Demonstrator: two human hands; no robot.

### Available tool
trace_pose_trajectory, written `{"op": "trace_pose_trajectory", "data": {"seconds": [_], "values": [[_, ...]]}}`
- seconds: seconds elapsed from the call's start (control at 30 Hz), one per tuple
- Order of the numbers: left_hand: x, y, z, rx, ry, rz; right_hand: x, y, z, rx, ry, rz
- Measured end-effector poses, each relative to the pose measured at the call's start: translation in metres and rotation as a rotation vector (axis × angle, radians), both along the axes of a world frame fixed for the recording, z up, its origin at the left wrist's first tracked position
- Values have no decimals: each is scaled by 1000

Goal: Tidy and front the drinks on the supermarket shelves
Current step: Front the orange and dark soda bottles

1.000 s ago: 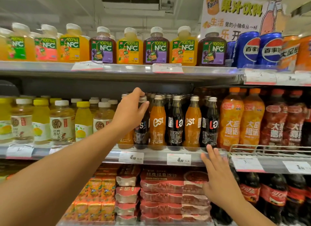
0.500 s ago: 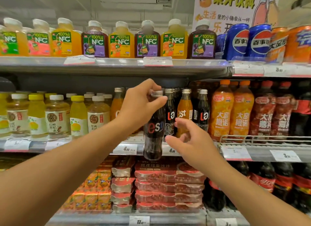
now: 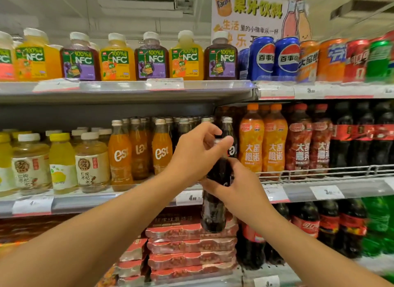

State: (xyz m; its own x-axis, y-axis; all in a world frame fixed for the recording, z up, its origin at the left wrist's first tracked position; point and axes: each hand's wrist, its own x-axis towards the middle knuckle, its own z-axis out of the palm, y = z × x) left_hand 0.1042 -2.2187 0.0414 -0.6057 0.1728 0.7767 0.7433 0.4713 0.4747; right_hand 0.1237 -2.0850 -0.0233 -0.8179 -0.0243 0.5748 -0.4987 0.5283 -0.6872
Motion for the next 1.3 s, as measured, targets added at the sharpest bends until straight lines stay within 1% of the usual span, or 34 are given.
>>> {"op": "trace_pose_trajectory", "data": {"seconds": [0.07,0.1,0.2,0.33,0.4,0.5,0.57,0.73,0.83,0.93,1.07,1.13,1.3], "values": [[-14,4,14,20,-80,-8,0,13,-2,5,10,10],[-24,5,22,-8,-80,48,1,20,-4,2,13,19],[-56,8,40,-250,-12,277,0,39,-8,-30,-3,29],[-83,15,52,-498,-114,427,-2,63,-9,-57,-26,17],[-90,16,53,-547,-143,471,0,71,-9,-55,-13,19],[-97,17,54,-478,-197,485,0,81,-12,-58,-26,12],[-98,17,54,-465,-216,485,-2,86,-15,-45,-31,-11],[-96,18,52,-337,-128,468,-6,92,-21,-50,-17,-17],[-87,19,47,-293,-72,409,-8,94,-24,-73,-18,10],[-75,17,41,-173,-32,324,-9,94,-21,-71,9,29],[-53,-1,49,43,59,288,-9,89,4,-46,86,34],[-39,-14,57,108,93,277,-12,82,21,-26,133,32],[-9,-54,65,80,147,311,-30,52,61,34,184,46]]}}
